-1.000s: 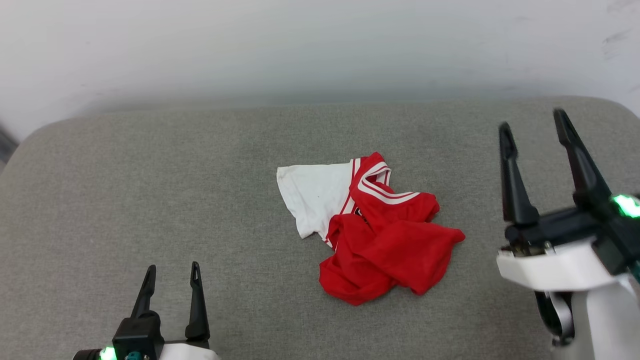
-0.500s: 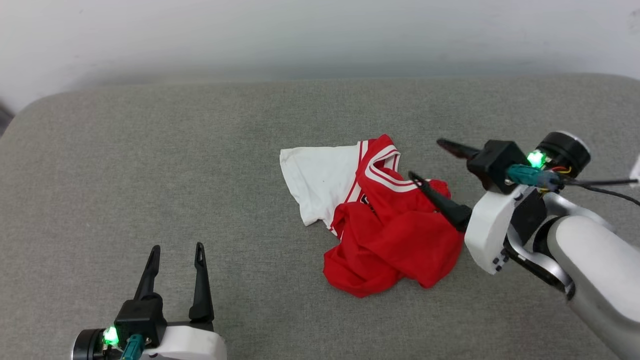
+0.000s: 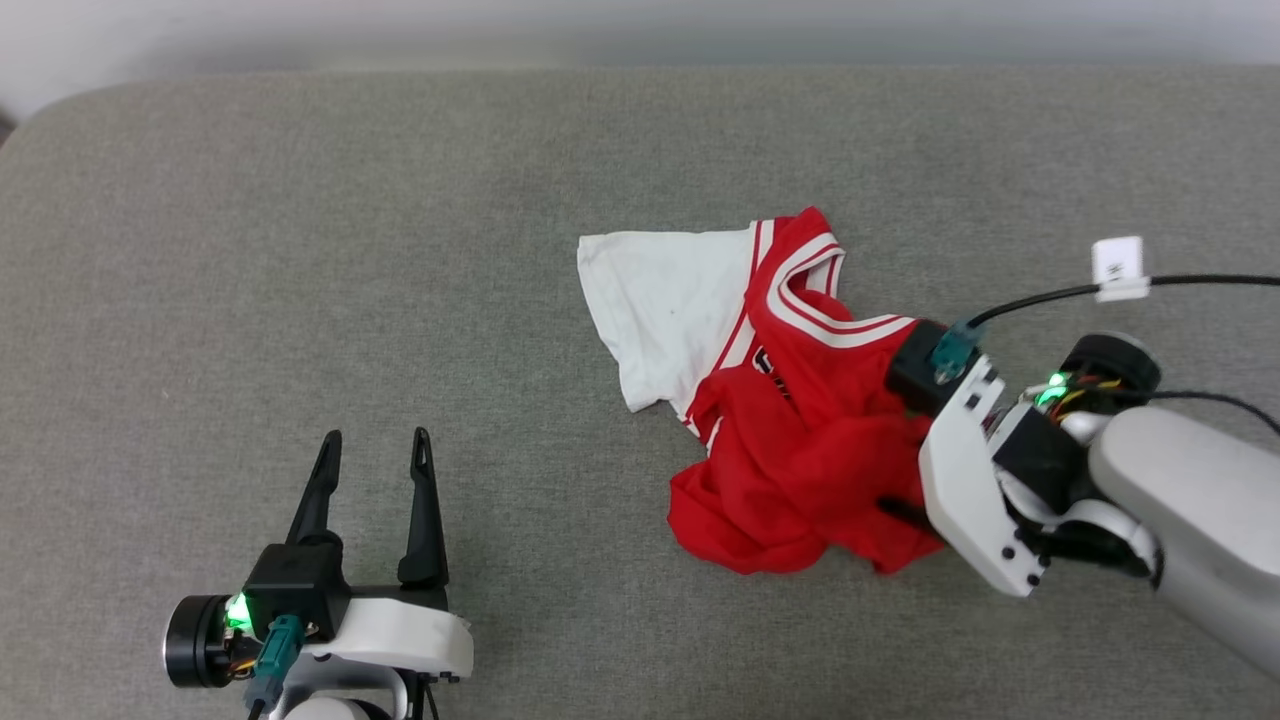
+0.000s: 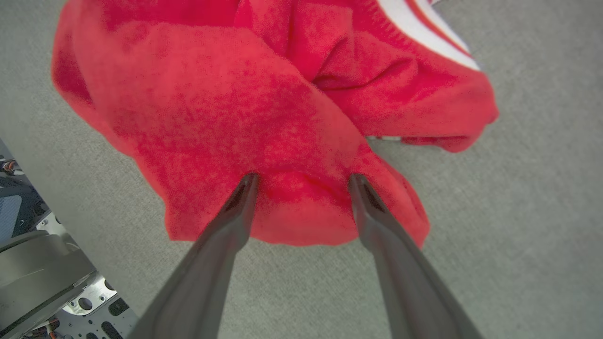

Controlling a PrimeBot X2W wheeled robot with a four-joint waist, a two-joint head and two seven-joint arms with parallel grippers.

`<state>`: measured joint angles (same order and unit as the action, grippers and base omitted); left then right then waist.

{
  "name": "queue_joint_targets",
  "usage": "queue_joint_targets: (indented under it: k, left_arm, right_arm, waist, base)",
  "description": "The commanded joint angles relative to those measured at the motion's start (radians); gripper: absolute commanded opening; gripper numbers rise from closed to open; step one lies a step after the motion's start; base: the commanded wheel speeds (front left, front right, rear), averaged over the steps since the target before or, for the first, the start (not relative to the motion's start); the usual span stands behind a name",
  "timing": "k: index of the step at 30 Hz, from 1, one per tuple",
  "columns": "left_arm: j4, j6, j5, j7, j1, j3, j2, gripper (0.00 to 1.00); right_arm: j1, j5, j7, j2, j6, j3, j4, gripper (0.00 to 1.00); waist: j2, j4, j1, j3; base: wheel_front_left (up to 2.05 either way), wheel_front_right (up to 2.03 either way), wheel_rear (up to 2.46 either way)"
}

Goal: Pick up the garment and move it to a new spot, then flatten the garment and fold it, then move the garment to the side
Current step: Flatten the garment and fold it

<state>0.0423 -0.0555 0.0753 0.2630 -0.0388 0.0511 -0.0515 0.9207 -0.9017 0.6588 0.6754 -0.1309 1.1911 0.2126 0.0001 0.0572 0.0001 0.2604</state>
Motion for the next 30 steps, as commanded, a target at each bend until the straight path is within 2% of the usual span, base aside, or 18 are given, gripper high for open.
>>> queue_joint_targets:
  k: [1,7,8,9,10,15,20,26,30]
  left_arm:
    - [0.004,-0.002,0.005,0.003,-0.014,0.002,0.002,1.00]
    - [0.014,-0.009,0.016,0.003,-0.025,0.010,0.002,1.00]
    - [0.016,-0.011,0.015,0.003,-0.023,0.009,0.002,1.00]
    - [0.017,-0.013,0.015,0.003,-0.019,0.007,0.001,1.00]
    - [0.020,-0.013,0.016,0.003,-0.013,0.004,0.002,1.00]
    - [0.027,-0.016,0.016,0.003,0.016,-0.005,0.002,1.00]
    - [0.026,-0.019,0.021,0.003,0.043,-0.004,0.002,1.00]
    - [0.023,-0.020,0.024,0.003,0.072,-0.008,0.002,1.00]
    - [0.019,-0.023,0.031,0.003,0.087,-0.008,0.002,1.00]
  right_arm:
    - [0.008,-0.006,0.006,-0.015,0.000,0.019,0.016,1.00]
    - [-0.083,-0.030,0.016,-0.082,-0.002,0.099,0.087,1.00]
    - [-0.092,-0.028,0.002,-0.089,-0.002,0.103,0.089,0.69]
    - [-0.095,-0.021,-0.013,-0.093,-0.002,0.104,0.088,0.13]
    - [-0.088,-0.004,-0.038,-0.092,-0.002,0.103,0.080,0.00]
    - [-0.028,0.026,-0.145,-0.045,-0.001,0.089,0.033,0.00]
    - [-0.009,0.033,-0.222,0.021,0.000,0.089,-0.065,0.00]
    - [-0.103,0.036,-0.252,0.125,0.000,0.090,-0.184,0.00]
    - [-0.229,0.035,-0.245,0.166,0.000,0.090,-0.197,0.00]
  waist:
    - [-0.0001,0.013,-0.0001,0.019]
    - [-0.0001,0.025,-0.0001,0.030]
    - [-0.0001,0.024,-0.0001,0.027]
    - [-0.0001,0.022,-0.0001,0.022]
    - [-0.0001,0.019,-0.0001,0.016]
    - [-0.0001,-0.003,-0.0001,-0.038]
    - [-0.0001,-0.027,-0.0001,-0.091]
    - [-0.0001,-0.040,-0.0001,-0.126]
    - [-0.0001,-0.046,-0.0001,-0.137]
  base:
    - [0.00,0.00,0.00]
    - [0.00,0.00,0.00]
    - [0.00,0.00,0.00]
    - [0.00,0.00,0.00]
    - [0.00,0.00,0.00]
    - [0.00,0.00,0.00]
    - [0.00,0.00,0.00]
    - [0.00,0.00,0.00]
    - [0.00,0.00,0.00]
